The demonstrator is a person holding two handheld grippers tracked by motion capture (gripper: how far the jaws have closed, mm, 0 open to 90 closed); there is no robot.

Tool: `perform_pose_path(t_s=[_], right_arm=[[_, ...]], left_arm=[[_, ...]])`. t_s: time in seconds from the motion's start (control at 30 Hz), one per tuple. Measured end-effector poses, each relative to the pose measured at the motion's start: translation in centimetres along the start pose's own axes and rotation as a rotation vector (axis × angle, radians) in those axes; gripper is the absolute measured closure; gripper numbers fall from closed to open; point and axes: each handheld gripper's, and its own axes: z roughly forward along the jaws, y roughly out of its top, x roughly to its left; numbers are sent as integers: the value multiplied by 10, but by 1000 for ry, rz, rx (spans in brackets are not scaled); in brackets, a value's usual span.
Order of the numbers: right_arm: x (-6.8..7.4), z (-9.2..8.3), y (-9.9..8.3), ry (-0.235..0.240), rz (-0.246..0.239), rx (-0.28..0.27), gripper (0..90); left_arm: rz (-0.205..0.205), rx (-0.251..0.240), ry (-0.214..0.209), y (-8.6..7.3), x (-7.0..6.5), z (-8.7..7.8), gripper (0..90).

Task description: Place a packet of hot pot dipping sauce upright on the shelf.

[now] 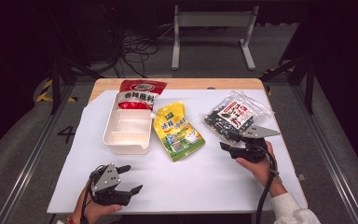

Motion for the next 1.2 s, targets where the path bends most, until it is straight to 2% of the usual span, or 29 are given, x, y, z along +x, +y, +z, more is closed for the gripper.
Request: perform_pose_path(t_s=[0.07, 0.17, 0.3, 0.37, 0.43, 0.63, 0.77, 0.87, 0.97, 1.07, 1.13, 1.2], right_arm=[[1, 6, 2, 4, -18, 13, 488], [-2, 5, 4, -41, -25, 24, 488], [-22, -3, -3, -135, 46, 19, 490], [-32, -3, -8, -159, 89, 33, 489], [-35, -2, -12, -148, 105, 46, 514], [-31, 3, -24, -97, 59, 118, 577], [-29, 4, -35, -106, 34, 183, 560], [-30, 3, -38, -109, 39, 190, 561], [-30, 5, -38, -132, 30, 189, 581], [-29, 5, -36, -146, 20, 164, 616], [-28, 5, -34, -129, 14, 133, 668], [-26, 7, -32, -120, 2, 128, 735]], left_arm=[[4, 10, 5, -1, 1, 2, 226], [11, 20, 11, -2, 1, 3, 223], [12, 21, 10, -2, 2, 2, 221], [17, 20, 10, -2, 1, 2, 221], [21, 18, 8, -2, 0, 1, 221], [27, 27, 2, -2, 0, 2, 219], [29, 25, -4, -2, 0, 2, 217], [27, 28, -4, -2, 0, 2, 217], [29, 32, -7, -2, -1, 4, 217], [31, 33, -15, -2, -1, 5, 217], [31, 36, -19, -1, -1, 6, 217], [30, 38, -23, -1, -1, 6, 217]])
